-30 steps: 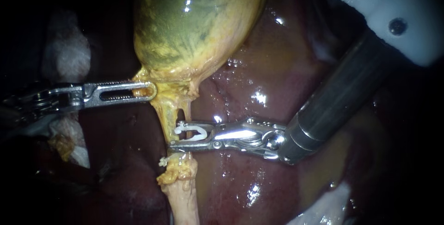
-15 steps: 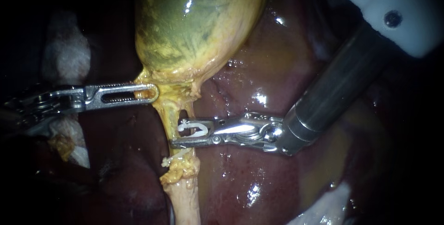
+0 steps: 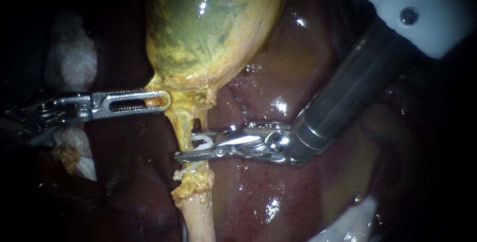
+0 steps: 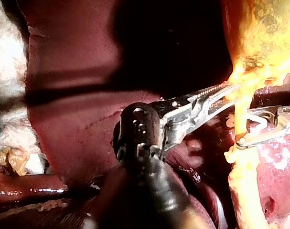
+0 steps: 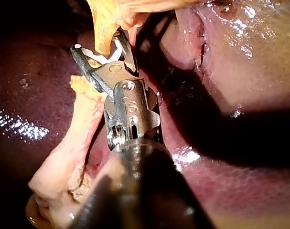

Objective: Clipping second clip left tube

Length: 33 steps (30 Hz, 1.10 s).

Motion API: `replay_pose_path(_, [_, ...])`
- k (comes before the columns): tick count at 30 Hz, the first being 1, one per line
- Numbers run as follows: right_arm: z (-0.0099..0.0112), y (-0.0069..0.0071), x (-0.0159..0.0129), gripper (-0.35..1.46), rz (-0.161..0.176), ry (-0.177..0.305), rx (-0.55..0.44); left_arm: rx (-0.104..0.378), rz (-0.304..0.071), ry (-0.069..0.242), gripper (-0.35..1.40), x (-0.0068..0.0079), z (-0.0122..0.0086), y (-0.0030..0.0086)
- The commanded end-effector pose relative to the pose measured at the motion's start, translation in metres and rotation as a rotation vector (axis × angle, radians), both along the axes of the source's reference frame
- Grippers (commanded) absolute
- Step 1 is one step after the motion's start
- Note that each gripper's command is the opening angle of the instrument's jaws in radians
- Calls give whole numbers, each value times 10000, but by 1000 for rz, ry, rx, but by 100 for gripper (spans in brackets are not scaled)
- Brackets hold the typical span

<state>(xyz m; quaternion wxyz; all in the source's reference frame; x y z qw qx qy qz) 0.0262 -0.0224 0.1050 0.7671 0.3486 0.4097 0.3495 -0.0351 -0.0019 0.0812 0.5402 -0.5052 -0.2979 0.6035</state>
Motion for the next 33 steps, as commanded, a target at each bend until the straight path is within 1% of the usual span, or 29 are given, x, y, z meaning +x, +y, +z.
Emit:
replay_pose_path(1, [1,0,4,58,-12,-12,-5,0,0,0,-35,0,0,0])
replay_pose_path(5, [2,1,13,58,-50,-54,-12,0,-1,1,-35,-1,0,0])
replay_pose_path(10, [4,1,15,56,-63,-74,-12,-1,-1,1,-35,-2,0,-1])
replay_pose_path(14, [5,-1,13,55,-101,-119,-12,-1,-1,1,-35,-2,0,-1])
replay_pose_path(16, [6,-1,13,55,-110,-131,-13,-1,-1,1,-35,-3,1,-2])
replay_pose_path(24, [10,-8,15,54,-124,-127,-10,-2,-2,2,-35,-4,2,-3])
replay_pose_path(33, [14,-9,18,53,-124,-126,-10,-3,-2,2,-35,-5,2,-3])
